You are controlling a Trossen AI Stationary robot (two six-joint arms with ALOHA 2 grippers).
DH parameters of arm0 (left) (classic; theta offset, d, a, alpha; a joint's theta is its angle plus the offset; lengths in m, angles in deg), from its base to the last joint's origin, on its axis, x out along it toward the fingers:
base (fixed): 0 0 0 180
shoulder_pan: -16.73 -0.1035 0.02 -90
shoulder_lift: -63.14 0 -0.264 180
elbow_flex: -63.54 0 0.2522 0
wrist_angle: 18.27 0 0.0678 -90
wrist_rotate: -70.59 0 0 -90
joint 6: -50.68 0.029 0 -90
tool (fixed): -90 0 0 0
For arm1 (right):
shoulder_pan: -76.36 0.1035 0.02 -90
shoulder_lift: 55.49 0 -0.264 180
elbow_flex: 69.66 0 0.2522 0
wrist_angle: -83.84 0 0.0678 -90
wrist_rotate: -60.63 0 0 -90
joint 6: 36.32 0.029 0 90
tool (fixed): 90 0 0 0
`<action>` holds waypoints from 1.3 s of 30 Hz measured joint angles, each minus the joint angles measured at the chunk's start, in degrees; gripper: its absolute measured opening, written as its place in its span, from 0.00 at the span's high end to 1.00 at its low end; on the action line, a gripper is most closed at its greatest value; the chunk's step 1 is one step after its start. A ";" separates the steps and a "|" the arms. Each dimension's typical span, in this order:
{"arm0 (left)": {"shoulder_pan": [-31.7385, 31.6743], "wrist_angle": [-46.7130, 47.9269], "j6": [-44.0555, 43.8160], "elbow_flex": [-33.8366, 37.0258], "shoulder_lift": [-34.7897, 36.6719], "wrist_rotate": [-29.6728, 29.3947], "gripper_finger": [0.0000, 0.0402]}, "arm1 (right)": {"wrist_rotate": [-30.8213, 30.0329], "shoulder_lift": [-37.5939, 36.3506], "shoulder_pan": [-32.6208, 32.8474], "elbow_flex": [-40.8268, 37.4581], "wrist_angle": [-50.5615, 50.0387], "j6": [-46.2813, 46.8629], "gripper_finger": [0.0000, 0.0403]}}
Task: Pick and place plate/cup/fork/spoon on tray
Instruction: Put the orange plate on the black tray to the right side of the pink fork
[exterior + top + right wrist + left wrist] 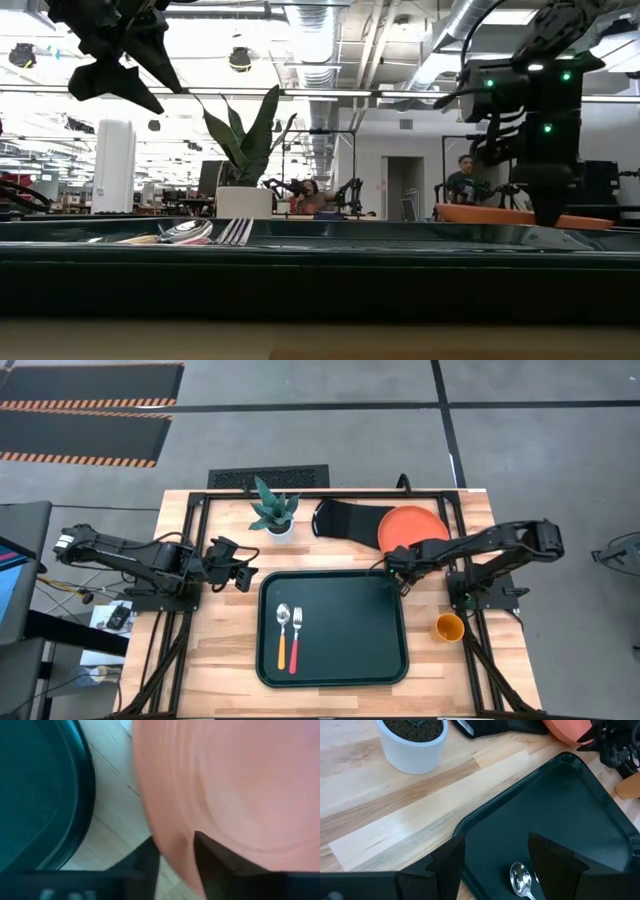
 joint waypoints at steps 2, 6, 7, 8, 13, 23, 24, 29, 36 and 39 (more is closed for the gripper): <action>0.00 0.00 0.00 0.00 0.00 0.00 0.49 | -0.10 0.67 0.01 0.00 0.09 0.78 0.78; 0.00 0.00 0.00 0.00 0.00 -0.04 0.49 | -1.53 0.76 0.09 0.48 0.86 0.55 0.95; 0.00 -0.02 0.00 0.00 0.00 -0.04 0.49 | -1.55 0.74 0.09 0.84 0.47 1.12 0.95; 0.00 0.00 0.00 0.00 0.00 -0.05 0.49 | -1.41 0.39 0.09 1.24 -0.07 1.35 0.95; 0.00 0.04 0.00 0.00 0.02 -0.07 0.49 | -2.83 -2.30 -0.02 6.37 -3.94 2.14 0.98; 0.00 0.04 0.15 0.00 0.00 -1.16 0.49 | -10.36 -6.93 -0.04 20.71 -12.45 1.58 0.99; 0.00 0.04 0.15 0.00 0.01 -1.16 0.49 | -10.79 -7.29 -0.07 21.98 -12.39 1.41 0.99; 0.00 0.07 0.15 0.00 0.00 -1.16 0.49 | -10.84 -7.94 1.41 28.30 -11.46 -2.39 1.00; 0.00 0.09 1.05 0.00 0.02 -1.16 0.49 | -3.63 -7.36 9.15 33.31 -0.21 -16.64 1.00; 0.00 0.11 1.66 0.00 0.01 -1.16 0.49 | -0.08 -7.02 13.52 33.59 4.75 -23.46 1.00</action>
